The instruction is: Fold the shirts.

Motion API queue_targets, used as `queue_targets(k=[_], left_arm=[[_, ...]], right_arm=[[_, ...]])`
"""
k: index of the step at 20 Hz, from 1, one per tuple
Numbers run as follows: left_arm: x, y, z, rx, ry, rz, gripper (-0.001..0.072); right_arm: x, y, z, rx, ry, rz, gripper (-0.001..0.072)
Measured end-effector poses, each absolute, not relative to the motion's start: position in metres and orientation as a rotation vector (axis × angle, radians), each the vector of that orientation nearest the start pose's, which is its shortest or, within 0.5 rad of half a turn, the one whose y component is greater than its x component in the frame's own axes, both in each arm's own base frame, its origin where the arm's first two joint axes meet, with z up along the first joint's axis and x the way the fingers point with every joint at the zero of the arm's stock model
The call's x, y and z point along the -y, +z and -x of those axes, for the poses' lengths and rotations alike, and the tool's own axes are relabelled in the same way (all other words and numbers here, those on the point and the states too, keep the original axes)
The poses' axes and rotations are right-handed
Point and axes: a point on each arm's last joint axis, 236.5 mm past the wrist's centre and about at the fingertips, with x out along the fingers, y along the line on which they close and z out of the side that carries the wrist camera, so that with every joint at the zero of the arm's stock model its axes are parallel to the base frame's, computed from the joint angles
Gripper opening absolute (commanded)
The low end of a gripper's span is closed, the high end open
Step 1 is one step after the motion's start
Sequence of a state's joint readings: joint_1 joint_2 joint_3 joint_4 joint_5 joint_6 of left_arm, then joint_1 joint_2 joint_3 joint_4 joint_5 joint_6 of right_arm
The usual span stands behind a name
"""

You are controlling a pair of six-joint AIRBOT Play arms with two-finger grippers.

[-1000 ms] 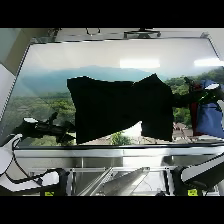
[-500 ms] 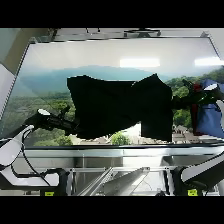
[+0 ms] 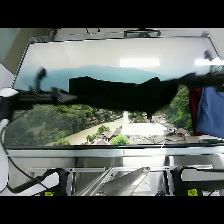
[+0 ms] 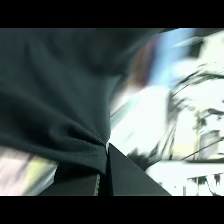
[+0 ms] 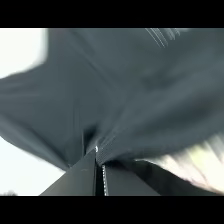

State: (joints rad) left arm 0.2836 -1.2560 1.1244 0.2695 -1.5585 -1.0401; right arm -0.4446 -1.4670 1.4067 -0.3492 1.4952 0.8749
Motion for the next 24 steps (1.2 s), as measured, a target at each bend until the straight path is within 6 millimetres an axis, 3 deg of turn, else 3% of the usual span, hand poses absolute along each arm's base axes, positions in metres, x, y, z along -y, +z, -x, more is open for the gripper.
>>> queue_targets(k=[2, 4, 5, 7, 8, 10, 12, 14, 18, 21, 24], left_arm=[[0.119, 0.291, -0.338, -0.590, -1.166, 0.800, 0.0022], [0.096, 0.398, -0.296, -0.247, -1.290, 0.744, 0.0022], [0.086, 0.438, -0.270, -0.106, -1.331, 0.704, 0.0022], [0.070, 0.495, -0.219, 0.120, -1.365, 0.608, 0.0022], [0.066, 0.512, -0.200, 0.192, -1.358, 0.563, 0.0022], [0.064, 0.535, -0.172, 0.296, -1.331, 0.497, 0.0022], [0.063, 0.546, -0.160, 0.337, -1.321, 0.484, 0.0022], [0.062, 0.548, -0.163, 0.332, -1.331, 0.511, 0.0022], [0.056, 0.536, -0.192, 0.247, -1.390, 0.616, 0.0021], [0.047, 0.515, -0.228, 0.156, -1.397, 0.693, 0.0022], [0.043, 0.499, -0.249, 0.100, -1.424, 0.743, 0.0021]], right_arm=[[-0.043, 0.266, -0.416, -0.492, 0.855, -0.548, 0.0019], [-0.048, 0.360, -0.380, -0.238, 0.813, -0.435, 0.0019], [-0.050, 0.403, -0.356, -0.112, 0.766, -0.379, 0.0019], [-0.053, 0.471, -0.308, 0.105, 0.654, -0.274, 0.0019], [-0.055, 0.499, -0.283, 0.207, 0.588, -0.218, 0.0019], [-0.062, 0.536, -0.242, 0.354, 0.473, -0.129, 0.0019], [-0.063, 0.547, -0.223, 0.403, 0.388, -0.079, 0.0018], [-0.062, 0.546, -0.220, 0.390, 0.358, -0.094, 0.0017], [-0.061, 0.532, -0.230, 0.323, 0.387, -0.126, 0.0017], [-0.062, 0.512, -0.244, 0.235, 0.434, -0.145, 0.0017], [-0.063, 0.498, -0.251, 0.174, 0.469, -0.153, 0.0017]])
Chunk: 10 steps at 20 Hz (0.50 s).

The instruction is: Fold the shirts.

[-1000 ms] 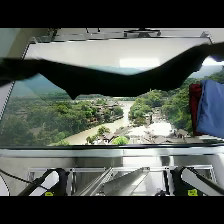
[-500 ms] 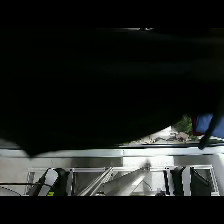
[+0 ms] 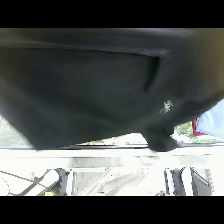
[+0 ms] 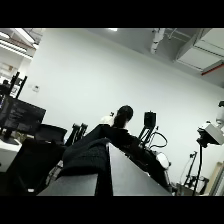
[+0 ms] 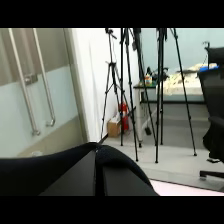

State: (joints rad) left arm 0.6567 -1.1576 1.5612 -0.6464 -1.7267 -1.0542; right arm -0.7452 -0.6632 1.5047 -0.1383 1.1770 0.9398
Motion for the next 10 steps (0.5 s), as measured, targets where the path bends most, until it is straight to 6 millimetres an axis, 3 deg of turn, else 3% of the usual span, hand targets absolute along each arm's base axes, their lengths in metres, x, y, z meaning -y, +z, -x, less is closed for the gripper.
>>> queue_targets(k=[3, 7, 10], left_arm=[[0.055, 0.493, -0.239, 0.067, -1.474, 0.707, 0.0022], [0.090, 0.504, -0.191, 0.069, -1.527, 0.579, 0.0022], [0.103, 0.513, -0.165, 0.100, -1.551, 0.530, 0.0022]], right_arm=[[-0.074, 0.495, -0.243, 0.157, 0.494, -0.129, 0.0017], [-0.098, 0.500, -0.219, 0.188, 0.509, -0.065, 0.0018], [-0.104, 0.508, -0.209, 0.233, 0.491, -0.021, 0.0018]])
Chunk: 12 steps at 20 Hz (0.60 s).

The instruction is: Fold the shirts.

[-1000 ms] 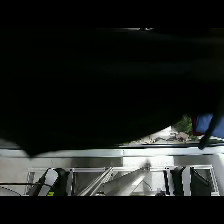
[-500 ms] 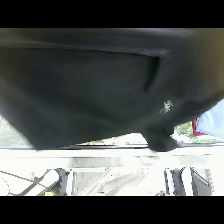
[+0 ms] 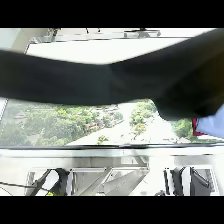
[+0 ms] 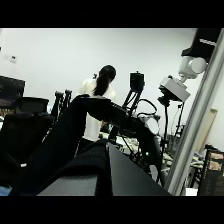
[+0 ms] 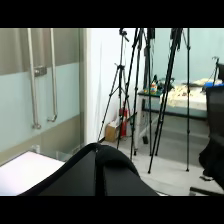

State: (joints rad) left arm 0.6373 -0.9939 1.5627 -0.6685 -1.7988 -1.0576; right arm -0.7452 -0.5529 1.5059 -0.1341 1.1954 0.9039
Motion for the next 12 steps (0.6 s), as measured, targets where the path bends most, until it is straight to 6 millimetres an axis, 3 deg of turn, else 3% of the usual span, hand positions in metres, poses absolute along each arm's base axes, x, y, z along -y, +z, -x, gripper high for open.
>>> queue_targets(k=[1, 3, 5, 7, 9, 12], left_arm=[[0.102, 0.513, -0.166, 0.101, -1.542, 0.529, 0.0023], [0.096, 0.503, -0.192, 0.051, -1.473, 0.562, 0.0023], [0.088, 0.480, -0.240, -0.046, -1.386, 0.630, 0.0023], [0.085, 0.443, -0.293, -0.175, -1.328, 0.708, 0.0022], [0.087, 0.388, -0.351, -0.337, -1.278, 0.799, 0.0022], [0.096, 0.287, -0.424, -0.574, -1.198, 0.904, 0.0023]], right_arm=[[-0.102, 0.509, -0.210, 0.238, 0.486, -0.015, 0.0018], [-0.090, 0.504, -0.224, 0.217, 0.480, -0.028, 0.0018], [-0.073, 0.492, -0.247, 0.162, 0.499, -0.069, 0.0018], [-0.057, 0.466, -0.282, 0.072, 0.542, -0.125, 0.0018], [-0.048, 0.421, -0.331, -0.069, 0.594, -0.185, 0.0017], [-0.051, 0.318, -0.415, -0.336, 0.655, -0.280, 0.0017]])
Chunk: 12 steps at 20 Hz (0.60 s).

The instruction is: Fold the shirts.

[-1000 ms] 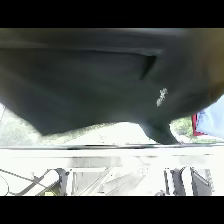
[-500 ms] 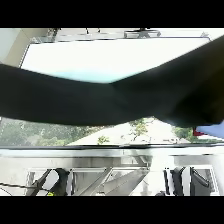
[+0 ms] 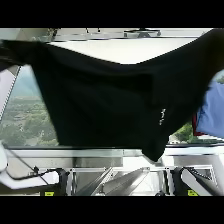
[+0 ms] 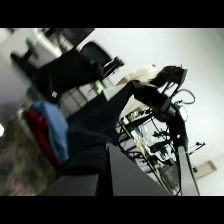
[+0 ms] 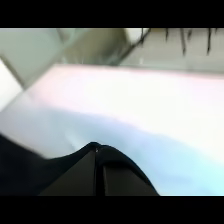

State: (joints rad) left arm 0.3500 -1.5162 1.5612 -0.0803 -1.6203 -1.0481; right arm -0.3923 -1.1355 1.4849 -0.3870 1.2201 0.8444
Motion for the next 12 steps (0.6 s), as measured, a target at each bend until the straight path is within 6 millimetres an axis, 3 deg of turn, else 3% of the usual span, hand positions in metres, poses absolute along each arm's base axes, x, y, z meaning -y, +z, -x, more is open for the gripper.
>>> queue_targets(k=[3, 4, 6, 9, 12], left_arm=[[0.095, 0.172, -0.480, -0.779, -1.068, 1.006, 0.0016], [0.091, 0.132, -0.494, -0.831, -1.019, 1.035, 0.0016], [0.080, 0.070, -0.514, -0.885, -0.929, 1.086, 0.0016], [0.059, 0.007, -0.535, -0.911, -0.810, 1.122, 0.0016], [0.047, -0.018, -0.553, -0.901, -0.768, 1.100, 0.0015]], right_arm=[[-0.060, 0.192, -0.494, -0.576, 0.646, -0.392, 0.0017], [-0.064, 0.148, -0.515, -0.642, 0.634, -0.436, 0.0017], [-0.069, 0.081, -0.545, -0.724, 0.611, -0.523, 0.0016], [-0.071, 0.025, -0.577, -0.754, 0.590, -0.633, 0.0016], [-0.063, 0.007, -0.601, -0.734, 0.572, -0.697, 0.0016]])
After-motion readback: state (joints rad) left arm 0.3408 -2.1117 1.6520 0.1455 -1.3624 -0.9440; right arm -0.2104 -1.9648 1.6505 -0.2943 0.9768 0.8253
